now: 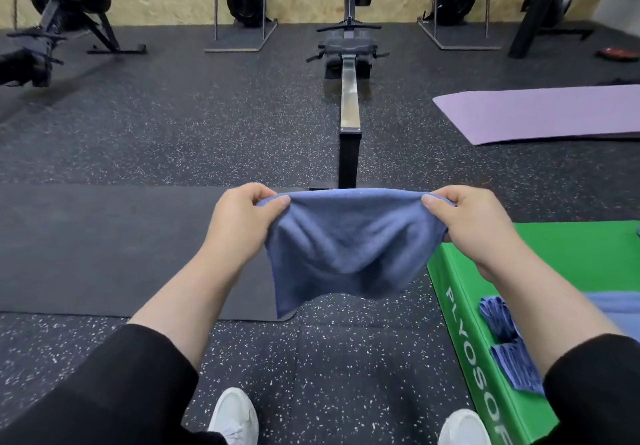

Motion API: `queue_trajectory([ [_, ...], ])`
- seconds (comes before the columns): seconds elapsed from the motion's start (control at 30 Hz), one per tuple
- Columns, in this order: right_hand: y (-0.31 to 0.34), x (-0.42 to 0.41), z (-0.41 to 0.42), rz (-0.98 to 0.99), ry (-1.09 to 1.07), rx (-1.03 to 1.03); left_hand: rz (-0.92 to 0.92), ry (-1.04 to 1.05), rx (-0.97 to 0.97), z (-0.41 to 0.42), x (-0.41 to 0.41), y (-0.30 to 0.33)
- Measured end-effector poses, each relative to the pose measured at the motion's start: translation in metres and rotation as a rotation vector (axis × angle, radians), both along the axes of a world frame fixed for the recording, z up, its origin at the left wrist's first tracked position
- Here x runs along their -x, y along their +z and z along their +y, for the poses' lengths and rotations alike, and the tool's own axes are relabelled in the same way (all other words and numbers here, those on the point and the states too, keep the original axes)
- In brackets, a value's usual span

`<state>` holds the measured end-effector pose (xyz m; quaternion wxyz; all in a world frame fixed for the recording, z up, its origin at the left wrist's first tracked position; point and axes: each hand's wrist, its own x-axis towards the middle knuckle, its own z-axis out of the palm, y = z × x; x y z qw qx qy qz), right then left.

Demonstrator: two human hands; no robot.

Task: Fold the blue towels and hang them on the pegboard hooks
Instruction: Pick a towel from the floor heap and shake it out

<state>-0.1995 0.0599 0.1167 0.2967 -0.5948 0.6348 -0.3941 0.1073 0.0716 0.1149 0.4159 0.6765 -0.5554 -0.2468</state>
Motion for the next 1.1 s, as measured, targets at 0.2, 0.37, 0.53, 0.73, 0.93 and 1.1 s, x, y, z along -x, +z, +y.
queue_trajectory([
  [0.2,-0.003,-0.008,-0.002,-0.169,0.025,-0.132,0.475,0.101,-0.088,-0.007,0.03,-0.007],
  [0.37,-0.01,-0.031,-0.002,-0.311,0.074,-0.194,0.491,0.022,-0.121,-0.001,0.069,-0.012],
  [0.53,-0.012,-0.056,0.003,-0.445,0.142,-0.244,0.383,-0.04,-0.092,0.011,0.099,-0.008],
  [0.73,-0.006,-0.071,0.006,-0.649,0.235,-0.303,0.387,-0.102,-0.144,0.011,0.11,-0.005],
  [0.93,-0.006,-0.07,0.002,-0.636,0.253,-0.291,0.398,-0.04,-0.095,0.014,0.112,-0.004],
  [1.1,-0.011,-0.076,0.004,-0.596,0.242,-0.321,0.327,0.007,-0.018,0.012,0.114,-0.005],
])
